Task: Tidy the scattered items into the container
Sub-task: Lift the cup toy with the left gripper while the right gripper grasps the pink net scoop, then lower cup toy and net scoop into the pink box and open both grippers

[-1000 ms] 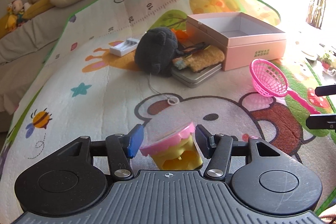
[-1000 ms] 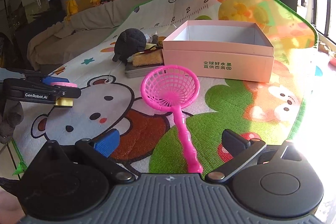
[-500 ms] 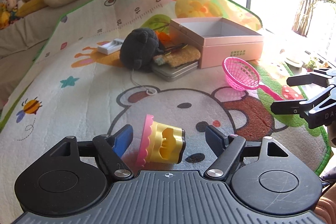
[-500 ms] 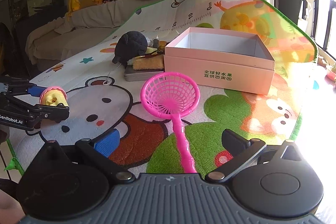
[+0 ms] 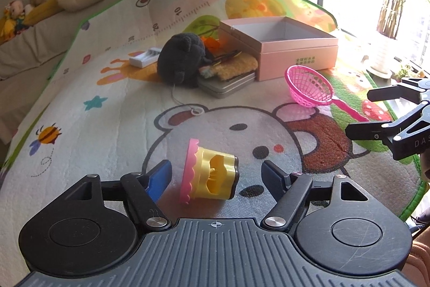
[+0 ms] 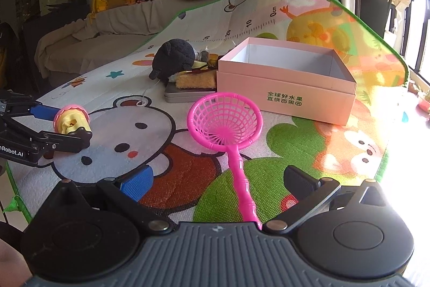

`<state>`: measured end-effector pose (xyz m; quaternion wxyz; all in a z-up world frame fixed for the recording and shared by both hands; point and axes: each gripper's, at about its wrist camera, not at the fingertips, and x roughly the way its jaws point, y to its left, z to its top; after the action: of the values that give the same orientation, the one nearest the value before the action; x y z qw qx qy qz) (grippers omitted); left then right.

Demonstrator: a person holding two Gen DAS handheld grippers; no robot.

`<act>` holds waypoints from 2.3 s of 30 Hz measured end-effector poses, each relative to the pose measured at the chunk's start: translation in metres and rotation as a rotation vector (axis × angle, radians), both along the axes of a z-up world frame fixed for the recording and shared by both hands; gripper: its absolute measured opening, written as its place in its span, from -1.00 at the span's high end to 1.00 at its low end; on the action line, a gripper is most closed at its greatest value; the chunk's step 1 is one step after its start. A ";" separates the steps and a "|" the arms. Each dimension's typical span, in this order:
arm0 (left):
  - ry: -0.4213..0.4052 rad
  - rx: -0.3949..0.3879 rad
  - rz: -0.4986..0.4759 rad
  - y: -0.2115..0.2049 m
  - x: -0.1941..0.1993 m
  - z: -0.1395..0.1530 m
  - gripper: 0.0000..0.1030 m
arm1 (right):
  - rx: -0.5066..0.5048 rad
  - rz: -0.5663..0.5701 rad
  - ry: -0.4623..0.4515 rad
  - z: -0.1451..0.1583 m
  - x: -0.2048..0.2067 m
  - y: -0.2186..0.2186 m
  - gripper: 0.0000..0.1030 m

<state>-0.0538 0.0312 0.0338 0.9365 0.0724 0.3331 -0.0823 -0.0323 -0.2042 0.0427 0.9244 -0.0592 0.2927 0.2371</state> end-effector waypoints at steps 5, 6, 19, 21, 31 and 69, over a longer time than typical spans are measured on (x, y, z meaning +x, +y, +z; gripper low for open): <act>0.008 0.030 0.008 -0.003 0.009 -0.009 -0.31 | -0.016 0.025 -0.032 0.001 0.006 0.005 -1.00; 0.009 0.035 0.008 -0.005 0.010 -0.011 -0.19 | -0.021 0.032 -0.037 0.002 0.009 0.008 -1.00; -0.021 0.015 -0.099 -0.027 0.016 -0.005 0.04 | -0.089 0.062 0.024 -0.001 0.076 0.038 -0.87; -0.024 0.006 -0.128 -0.033 0.019 -0.003 0.04 | -0.111 0.076 0.035 0.001 0.074 0.039 -0.62; -0.074 0.025 -0.330 -0.085 0.031 0.012 0.04 | -0.046 -0.024 0.086 0.034 0.044 -0.017 -0.62; -0.119 -0.025 -0.160 -0.011 0.164 0.009 -0.97 | 0.067 -0.297 -0.005 0.077 0.215 -0.040 -0.92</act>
<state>0.1098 0.0202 0.0427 0.9459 0.0916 0.2692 -0.1565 0.1831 -0.2441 0.1200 0.9515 0.0151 0.2881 0.1070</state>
